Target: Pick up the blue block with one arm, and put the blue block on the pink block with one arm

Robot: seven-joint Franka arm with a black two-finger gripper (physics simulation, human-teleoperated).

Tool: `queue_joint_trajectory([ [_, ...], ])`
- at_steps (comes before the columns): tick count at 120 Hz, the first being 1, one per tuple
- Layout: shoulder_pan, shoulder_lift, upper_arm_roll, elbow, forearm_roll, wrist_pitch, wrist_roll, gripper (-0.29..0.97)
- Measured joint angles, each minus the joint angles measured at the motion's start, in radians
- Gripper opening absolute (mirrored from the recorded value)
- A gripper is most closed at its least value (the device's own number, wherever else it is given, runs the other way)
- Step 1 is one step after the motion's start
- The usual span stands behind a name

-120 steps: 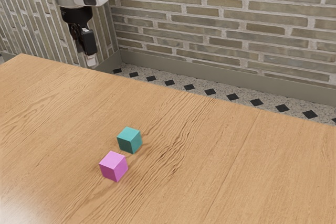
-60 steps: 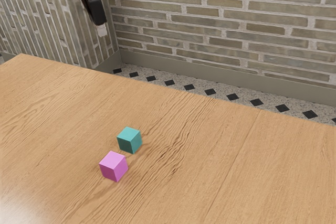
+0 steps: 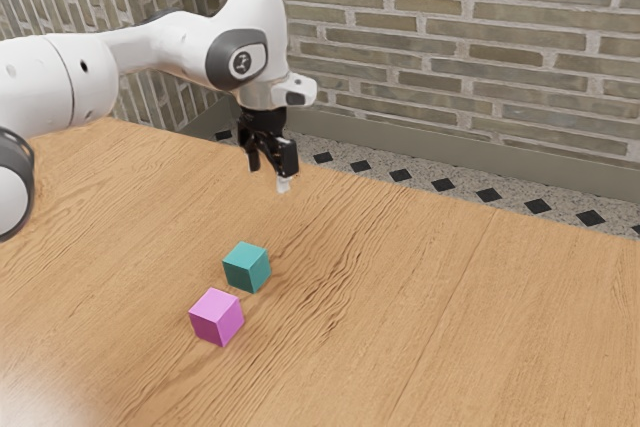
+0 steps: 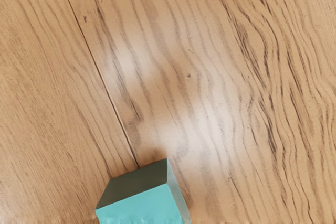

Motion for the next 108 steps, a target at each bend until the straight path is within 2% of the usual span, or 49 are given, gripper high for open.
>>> queue_joint_trajectory([
  [9, 0.014, -0.135, 0.003, -0.175, -0.003, 0.099, -0.074, 0.67],
  [17, 0.056, -0.303, 0.003, -0.452, -0.010, 0.247, -0.151, 0.66],
  [26, 0.081, -0.359, 0.000, -0.561, -0.025, 0.372, -0.238, 0.66],
  [32, 0.085, -0.357, -0.003, -0.597, -0.042, 0.433, -0.291, 0.66],
  [45, 0.127, -0.276, -0.030, -0.620, -0.075, 0.546, -0.387, 0.67],
  [57, 0.243, -0.240, -0.121, -0.632, -0.085, 0.612, -0.447, 0.67],
  [65, 0.278, -0.234, -0.145, -0.646, -0.088, 0.640, -0.466, 0.68],
  [90, 0.321, -0.200, -0.173, -0.683, -0.095, 0.680, -0.427, 0.68],
  [108, 0.317, -0.191, -0.178, -0.681, -0.092, 0.680, -0.355, 0.68],
])
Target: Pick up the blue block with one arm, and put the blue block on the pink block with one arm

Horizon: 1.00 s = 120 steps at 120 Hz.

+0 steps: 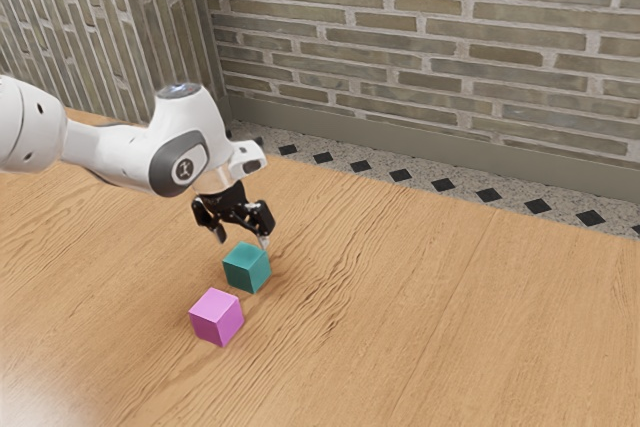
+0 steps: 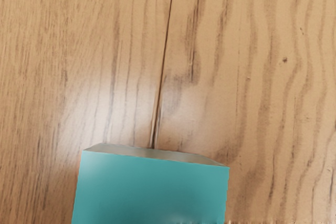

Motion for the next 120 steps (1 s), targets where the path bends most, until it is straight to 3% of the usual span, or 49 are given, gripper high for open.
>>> queue_joint_trajectory([
  [29, -0.007, -0.005, 0.006, 0.001, 0.005, -0.051, 0.102, 0.68],
  [64, -0.007, 0.006, 0.007, 0.023, 0.070, -0.154, 0.176, 0.68],
  [120, -0.030, 0.084, 0.034, 0.080, 0.084, -0.144, 0.104, 0.68],
])
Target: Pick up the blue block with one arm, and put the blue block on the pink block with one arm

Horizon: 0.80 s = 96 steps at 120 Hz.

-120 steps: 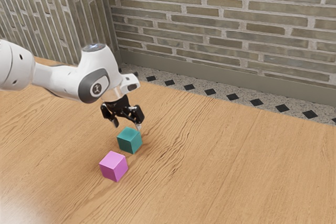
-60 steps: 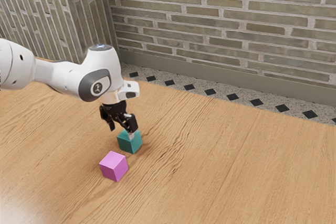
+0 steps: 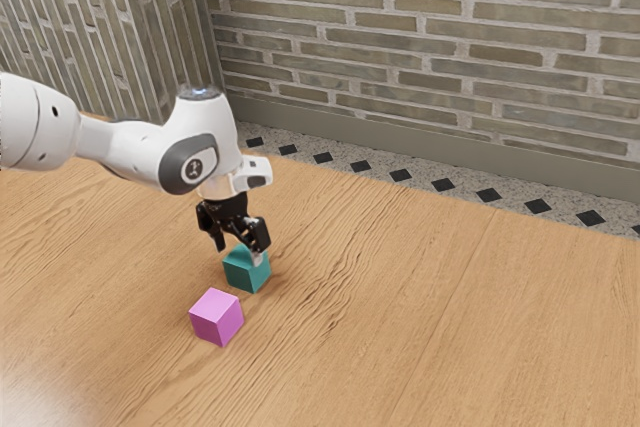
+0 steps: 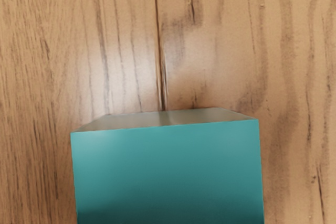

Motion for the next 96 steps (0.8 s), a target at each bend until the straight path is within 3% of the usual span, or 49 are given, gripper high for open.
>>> queue_joint_trajectory([
  [52, -0.011, 0.048, 0.010, 0.001, 0.029, 0.047, -0.078, 0.68],
  [73, -0.017, 0.054, 0.008, 0.002, 0.078, 0.062, -0.086, 0.68],
  [96, -0.016, 0.060, 0.009, 0.002, 0.085, 0.075, -0.091, 0.60],
])
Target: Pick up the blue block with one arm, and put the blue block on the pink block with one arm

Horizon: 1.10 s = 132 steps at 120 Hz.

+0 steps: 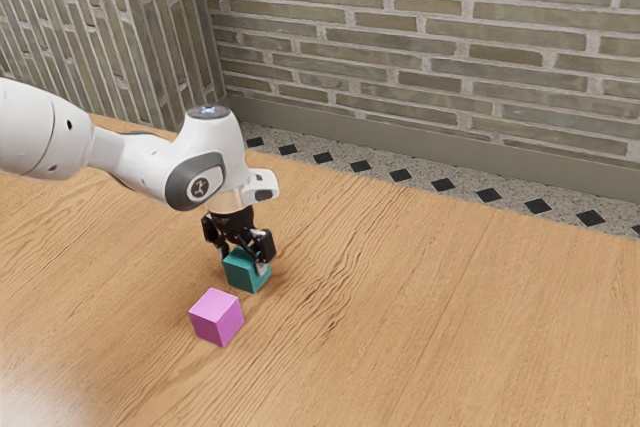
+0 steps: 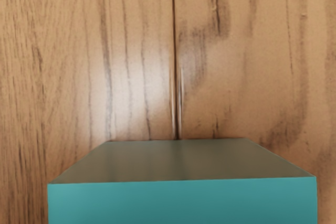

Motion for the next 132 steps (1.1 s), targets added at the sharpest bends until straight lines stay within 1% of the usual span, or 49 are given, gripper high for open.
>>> queue_joint_trajectory([
  [30, 0.000, -0.002, -0.001, 0.000, 0.005, 0.006, -0.005, 0.40],
  [49, 0.001, -0.008, -0.001, 0.000, 0.012, 0.008, -0.013, 0.34],
  [60, 0.001, -0.018, -0.002, -0.001, 0.016, 0.009, -0.020, 0.33],
  [69, 0.004, -0.066, -0.006, -0.016, 0.015, 0.008, -0.025, 0.33],
  [76, 0.022, -0.116, -0.026, -0.044, 0.014, 0.007, -0.029, 0.34],
  [84, 0.080, -0.158, -0.092, -0.068, 0.009, 0.004, -0.032, 0.34],
  [93, 0.164, -0.193, -0.188, -0.086, -0.018, -0.011, -0.036, 0.33],
  [101, 0.198, -0.240, -0.233, -0.103, -0.054, -0.035, -0.038, 0.32],
  [110, 0.220, -0.316, -0.257, -0.139, -0.104, -0.070, -0.038, 0.32],
  [121, 0.228, -0.408, -0.268, -0.210, -0.184, -0.112, -0.031, 0.32],
  [132, 0.223, -0.445, -0.272, -0.262, -0.249, -0.139, -0.020, 0.31],
])
